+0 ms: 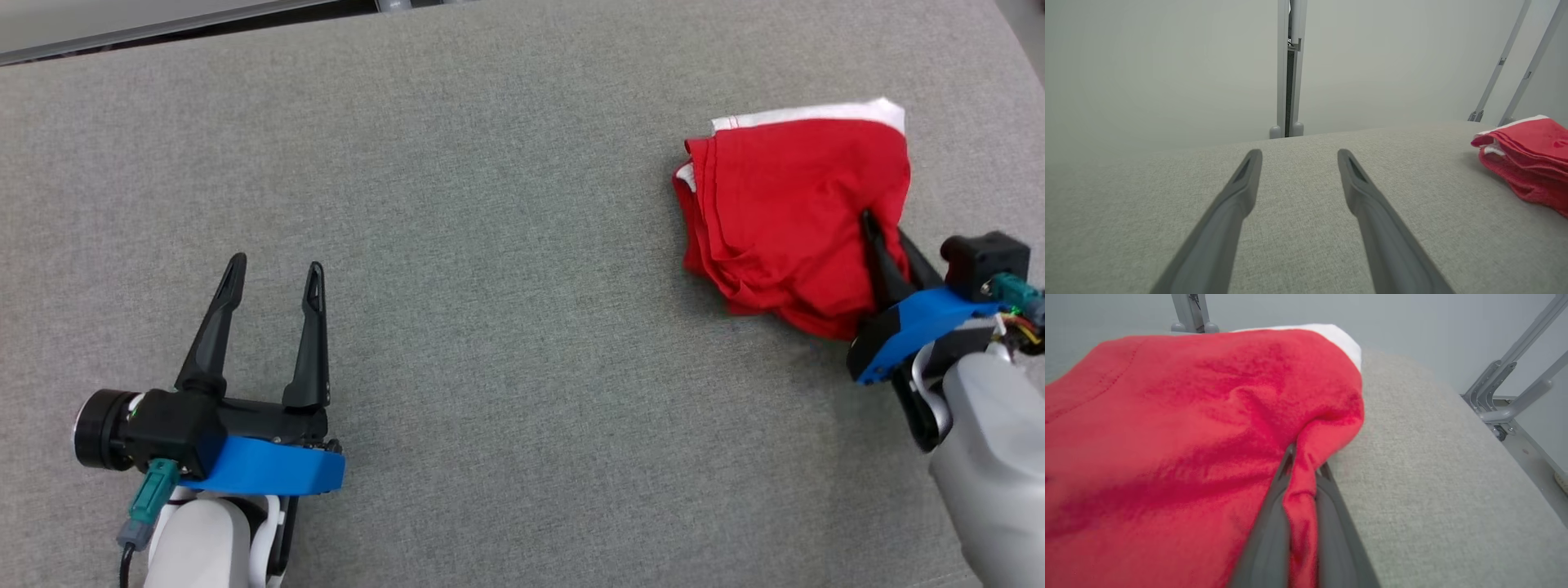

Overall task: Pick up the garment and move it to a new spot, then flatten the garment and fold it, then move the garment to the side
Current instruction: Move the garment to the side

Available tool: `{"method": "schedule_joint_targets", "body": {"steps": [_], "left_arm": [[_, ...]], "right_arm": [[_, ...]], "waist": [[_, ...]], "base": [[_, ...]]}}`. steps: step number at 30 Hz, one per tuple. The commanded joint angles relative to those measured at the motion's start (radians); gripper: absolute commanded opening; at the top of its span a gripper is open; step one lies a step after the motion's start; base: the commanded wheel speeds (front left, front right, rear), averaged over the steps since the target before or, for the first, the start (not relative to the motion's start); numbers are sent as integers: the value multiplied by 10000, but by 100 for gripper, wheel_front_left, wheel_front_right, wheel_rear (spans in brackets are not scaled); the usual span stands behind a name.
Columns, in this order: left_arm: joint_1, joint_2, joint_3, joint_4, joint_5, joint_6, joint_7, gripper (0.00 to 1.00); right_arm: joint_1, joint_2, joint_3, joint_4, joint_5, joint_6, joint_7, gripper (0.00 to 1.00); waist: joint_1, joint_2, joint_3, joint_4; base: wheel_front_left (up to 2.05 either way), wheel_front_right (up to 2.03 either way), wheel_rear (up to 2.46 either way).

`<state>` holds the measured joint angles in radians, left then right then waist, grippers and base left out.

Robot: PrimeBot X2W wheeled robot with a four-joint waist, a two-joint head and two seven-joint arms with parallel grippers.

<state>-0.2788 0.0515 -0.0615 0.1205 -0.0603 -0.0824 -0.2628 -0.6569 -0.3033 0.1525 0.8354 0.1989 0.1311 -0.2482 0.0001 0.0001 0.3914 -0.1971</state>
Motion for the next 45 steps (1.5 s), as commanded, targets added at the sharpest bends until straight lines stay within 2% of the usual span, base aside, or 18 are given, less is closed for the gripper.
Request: {"method": "schedule_joint_targets", "body": {"steps": [1, 6, 12, 14, 21, 28, 29, 30, 31, 38, 45], "left_arm": [[-130, 57, 46, -82, 52, -54, -28, 100], [-423, 52, -30, -220, 138, -110, -30, 100], [-809, 78, -110, -412, 272, -148, -28, 100], [-865, 85, -135, -456, 289, -165, -28, 100], [-1331, 117, -219, -640, 340, -224, -28, 100], [-1545, 107, -264, -666, 348, -185, -7, 100], [-1569, 106, -269, -675, 336, -175, -7, 100], [-1579, 102, -266, -679, 324, -164, -5, 100], [-1582, 98, -259, -684, 318, -149, -5, 100], [-1403, 72, -209, -588, 222, -70, -8, 100], [-839, 43, -32, -314, 3, -19, -14, 100]], "right_arm": [[-426, -210, 18, -96, -82, -7, -58, 0], [-1331, -938, 243, -193, -303, -7, 290, 0], [-2356, -2334, 623, -295, -247, -9, 897, 0], [-2505, -2571, 635, -295, -195, -9, 970, 0], [-3354, -4222, 589, -131, 79, -9, 1495, 0], [-3827, -4854, 342, 251, 290, -9, 1896, 0], [-3905, -4875, 300, 295, 310, -9, 1835, 19], [-3953, -4856, 282, 340, 266, -9, 1763, 65], [-3955, -4788, 259, 413, 238, -9, 1748, 100], [-4107, -4515, -619, 1120, -595, -7, 922, 100], [-3560, -3384, -1382, 988, -1420, -7, -19, 100]], "waist": [[-1, -1, 156, 58], [-1, -1, 675, 291], [-1, -1, 1500, 524], [-1, -1, 1629, 567], [-1, -1, 2361, 907], [-1, -1, 2587, 1112], [-1, -1, 2592, 1129], [-1, -1, 2590, 1136], [-1, -1, 2582, 1137], [-1, -1, 2171, 1104], [-1, -1, 925, 1092]], "base": [[0, 0, 0], [0, 0, 0], [0, 0, 0], [0, 0, 0], [0, 0, 0], [0, 0, 0], [0, 0, 0], [0, 0, 0], [0, 0, 0], [0, 0, 0], [0, 0, 0]]}}
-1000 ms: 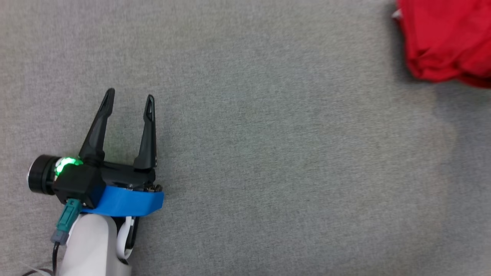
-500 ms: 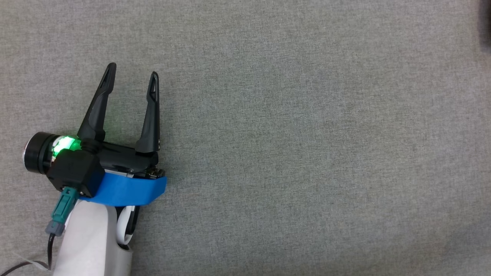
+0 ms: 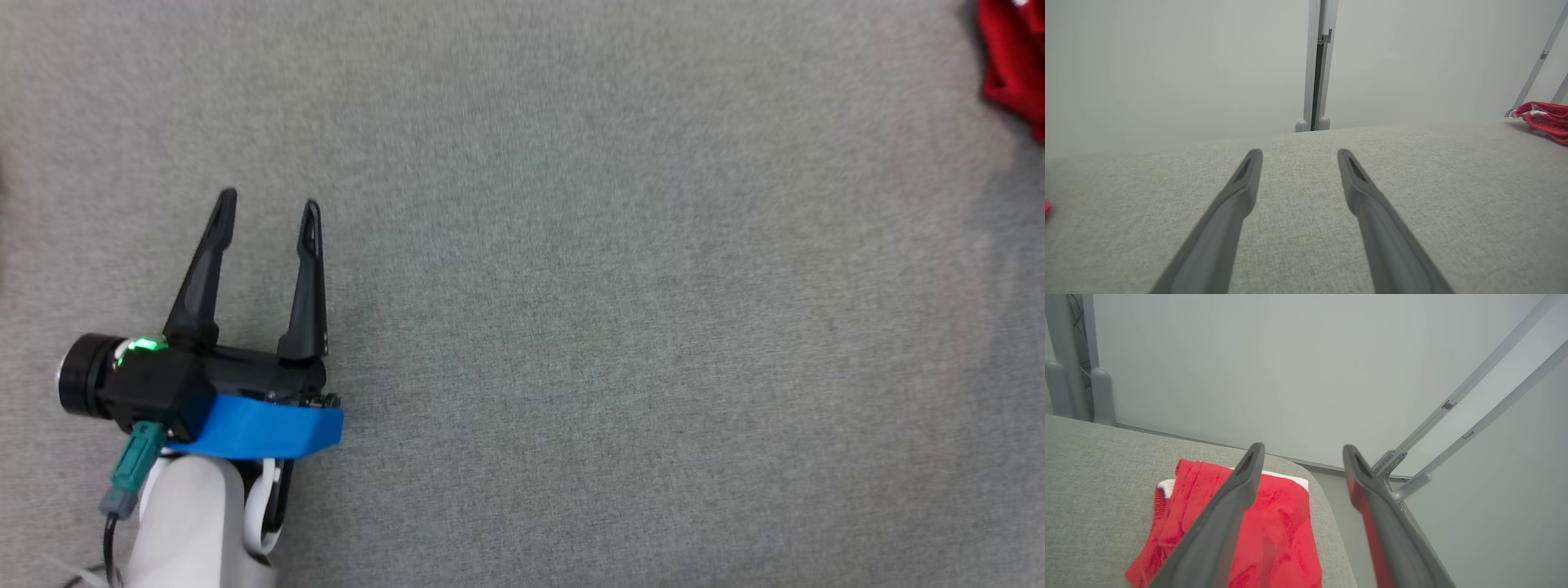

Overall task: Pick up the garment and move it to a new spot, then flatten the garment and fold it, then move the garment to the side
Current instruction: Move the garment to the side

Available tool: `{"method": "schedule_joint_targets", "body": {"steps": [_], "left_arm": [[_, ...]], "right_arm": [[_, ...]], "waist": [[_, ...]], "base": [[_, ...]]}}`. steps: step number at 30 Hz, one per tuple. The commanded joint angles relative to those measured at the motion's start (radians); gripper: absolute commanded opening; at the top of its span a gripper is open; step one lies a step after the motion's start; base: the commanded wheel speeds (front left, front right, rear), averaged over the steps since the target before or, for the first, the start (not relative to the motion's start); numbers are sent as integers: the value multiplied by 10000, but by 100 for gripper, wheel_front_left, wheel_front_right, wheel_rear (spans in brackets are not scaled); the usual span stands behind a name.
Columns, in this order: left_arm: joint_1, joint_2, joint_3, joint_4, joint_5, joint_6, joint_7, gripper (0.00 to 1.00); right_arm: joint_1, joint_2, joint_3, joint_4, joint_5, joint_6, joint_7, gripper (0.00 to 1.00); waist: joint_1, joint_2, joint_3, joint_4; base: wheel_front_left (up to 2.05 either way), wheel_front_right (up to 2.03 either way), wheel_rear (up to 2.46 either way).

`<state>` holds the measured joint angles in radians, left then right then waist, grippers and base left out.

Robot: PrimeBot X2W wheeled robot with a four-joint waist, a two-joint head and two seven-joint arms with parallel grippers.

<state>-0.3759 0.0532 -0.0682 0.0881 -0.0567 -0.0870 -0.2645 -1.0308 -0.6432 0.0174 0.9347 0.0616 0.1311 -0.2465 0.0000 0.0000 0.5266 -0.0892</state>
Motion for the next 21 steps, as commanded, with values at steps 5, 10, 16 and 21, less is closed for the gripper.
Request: {"method": "schedule_joint_targets", "body": {"steps": [5, 10, 16, 21], "left_arm": [[751, 12, 265, 184, -217, 127, 3, 100], [1488, 0, 598, 278, -324, 207, 3, 100], [2055, -6, 684, 428, -477, 223, 3, 100], [2421, -10, 542, 568, -691, 337, 3, 100]], "right_arm": [[976, 1263, -171, -1089, -143, -7, -186, 100], [2172, 2607, 12, -2575, 273, -7, -194, 100], [3634, 3645, 495, -3803, 633, -7, -196, 100], [4886, 4238, 623, -4648, 923, -7, -197, 100]], "waist": [[0, 0, -1497, 102], [0, 0, -2335, 91], [0, 0, -3032, 310], [0, 0, -3537, 435]], "base": [[0, 0, 0], [0, 0, 0], [0, 0, 0], [0, 0, 0]]}}
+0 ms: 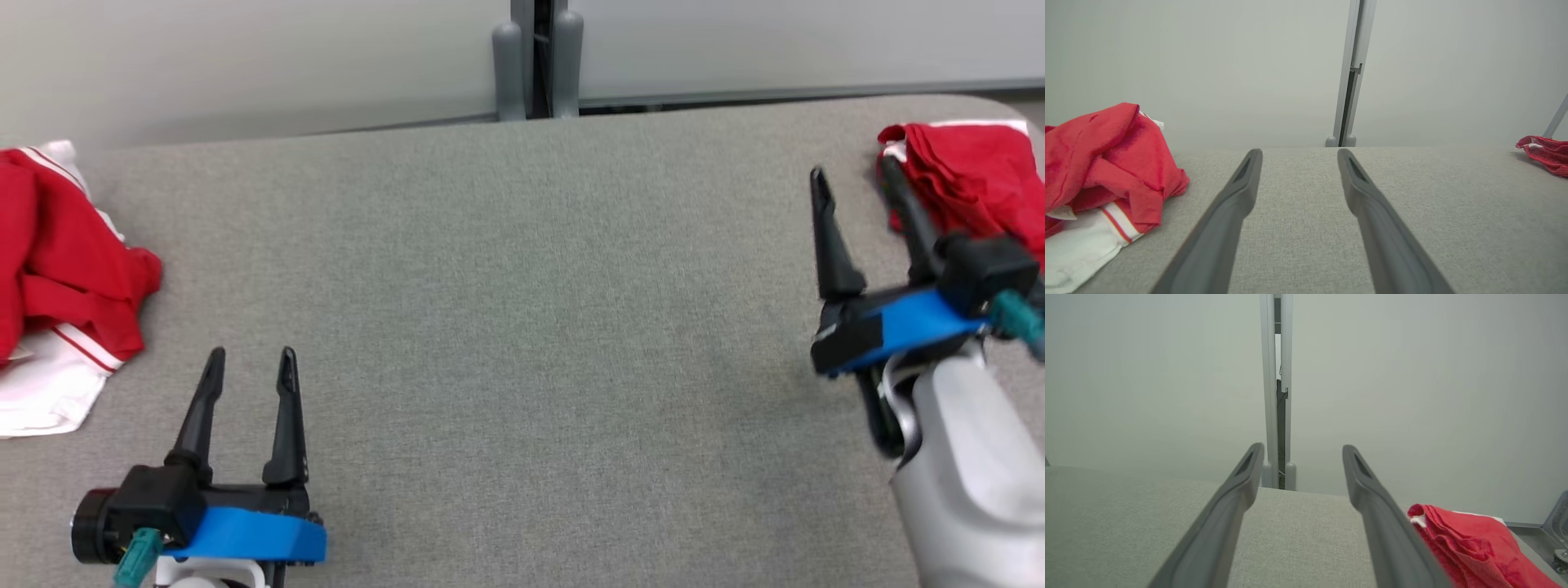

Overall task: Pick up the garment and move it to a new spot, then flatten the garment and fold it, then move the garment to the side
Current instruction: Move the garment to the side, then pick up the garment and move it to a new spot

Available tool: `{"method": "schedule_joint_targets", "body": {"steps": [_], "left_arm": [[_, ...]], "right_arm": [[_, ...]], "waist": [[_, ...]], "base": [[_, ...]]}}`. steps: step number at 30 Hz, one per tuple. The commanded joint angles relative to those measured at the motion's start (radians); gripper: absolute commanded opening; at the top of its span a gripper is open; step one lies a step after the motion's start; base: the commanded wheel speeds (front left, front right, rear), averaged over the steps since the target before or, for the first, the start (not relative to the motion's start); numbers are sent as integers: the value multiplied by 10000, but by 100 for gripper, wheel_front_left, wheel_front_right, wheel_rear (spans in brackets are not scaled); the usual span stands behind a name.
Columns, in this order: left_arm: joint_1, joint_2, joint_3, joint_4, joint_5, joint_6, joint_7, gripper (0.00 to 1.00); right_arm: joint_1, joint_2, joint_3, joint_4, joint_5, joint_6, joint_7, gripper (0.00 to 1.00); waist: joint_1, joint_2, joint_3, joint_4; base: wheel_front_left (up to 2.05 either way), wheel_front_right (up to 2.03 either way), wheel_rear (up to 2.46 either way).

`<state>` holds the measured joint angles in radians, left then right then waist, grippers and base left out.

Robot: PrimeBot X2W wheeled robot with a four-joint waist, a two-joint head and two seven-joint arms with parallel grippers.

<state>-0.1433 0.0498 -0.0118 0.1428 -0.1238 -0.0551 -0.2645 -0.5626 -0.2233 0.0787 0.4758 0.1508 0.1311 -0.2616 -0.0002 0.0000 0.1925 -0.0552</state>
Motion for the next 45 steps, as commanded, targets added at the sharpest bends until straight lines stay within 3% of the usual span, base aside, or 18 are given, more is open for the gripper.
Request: {"method": "schedule_joint_targets", "body": {"steps": [1, 19, 36, 45], "left_arm": [[164, 24, -58, 42, -74, 61, 3, 100], [1016, 25, -138, 132, -257, 260, 3, 100], [918, 26, -213, 256, -192, 295, 3, 100], [696, 27, -28, 158, -183, 355, 3, 100]], "right_arm": [[487, 133, -22, -219, 104, -7, -45, 100], [4770, 1477, -948, -2880, -129, -6, -45, 100], [5178, 1724, -1011, -2907, -335, -6, -46, 100], [4940, 1731, -671, -2878, -423, -6, -46, 100]], "waist": [[2, 0, -299, 117], [2, 0, -1204, 190], [2, 0, -1230, 421], [2, 0, -956, 1399]], "base": [[0, 0, 0], [0, 0, 0], [0, 0, 0], [0, 0, 0]]}}
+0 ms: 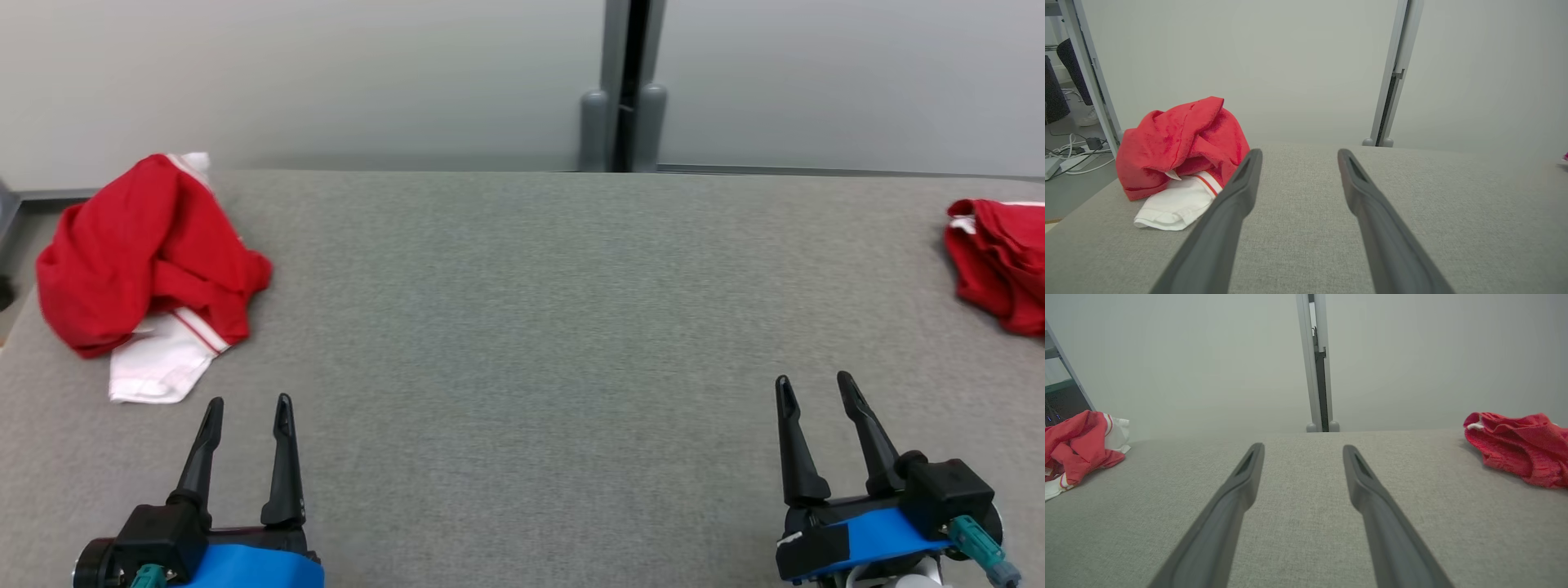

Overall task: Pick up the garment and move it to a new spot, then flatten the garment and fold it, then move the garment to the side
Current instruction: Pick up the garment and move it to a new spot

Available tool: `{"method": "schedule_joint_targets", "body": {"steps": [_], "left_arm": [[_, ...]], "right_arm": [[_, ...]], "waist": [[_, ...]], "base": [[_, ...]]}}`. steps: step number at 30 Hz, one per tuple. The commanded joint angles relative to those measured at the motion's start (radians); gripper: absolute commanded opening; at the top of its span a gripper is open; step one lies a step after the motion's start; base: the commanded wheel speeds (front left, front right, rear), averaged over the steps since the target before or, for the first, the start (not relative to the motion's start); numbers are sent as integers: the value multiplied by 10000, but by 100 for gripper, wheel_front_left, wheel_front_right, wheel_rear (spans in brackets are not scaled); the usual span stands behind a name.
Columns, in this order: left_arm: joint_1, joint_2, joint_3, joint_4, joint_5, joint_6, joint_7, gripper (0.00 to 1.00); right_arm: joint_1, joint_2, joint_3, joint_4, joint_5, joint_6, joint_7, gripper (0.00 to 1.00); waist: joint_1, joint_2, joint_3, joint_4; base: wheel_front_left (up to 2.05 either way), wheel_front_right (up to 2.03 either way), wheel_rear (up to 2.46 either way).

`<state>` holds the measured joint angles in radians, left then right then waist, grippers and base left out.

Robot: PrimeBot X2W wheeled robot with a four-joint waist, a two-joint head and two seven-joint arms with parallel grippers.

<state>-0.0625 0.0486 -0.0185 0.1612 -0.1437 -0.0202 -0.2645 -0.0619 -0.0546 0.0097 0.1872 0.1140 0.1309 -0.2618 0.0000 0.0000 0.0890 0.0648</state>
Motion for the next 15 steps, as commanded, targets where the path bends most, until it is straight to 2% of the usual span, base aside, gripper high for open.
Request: {"method": "schedule_joint_targets", "body": {"steps": [1, 15], "left_arm": [[-108, 39, 77, -25, 23, 16, 3, 100], [72, 35, 474, -139, -175, 183, 3, 100]], "right_arm": [[-97, 39, 60, 39, -90, -4, -44, 100], [-506, -252, 366, 333, -205, -4, -44, 100]], "waist": [[0, 0, 93, 336], [0, 0, 320, 2651]], "base": [[0, 0, 0], [0, 0, 0]]}}
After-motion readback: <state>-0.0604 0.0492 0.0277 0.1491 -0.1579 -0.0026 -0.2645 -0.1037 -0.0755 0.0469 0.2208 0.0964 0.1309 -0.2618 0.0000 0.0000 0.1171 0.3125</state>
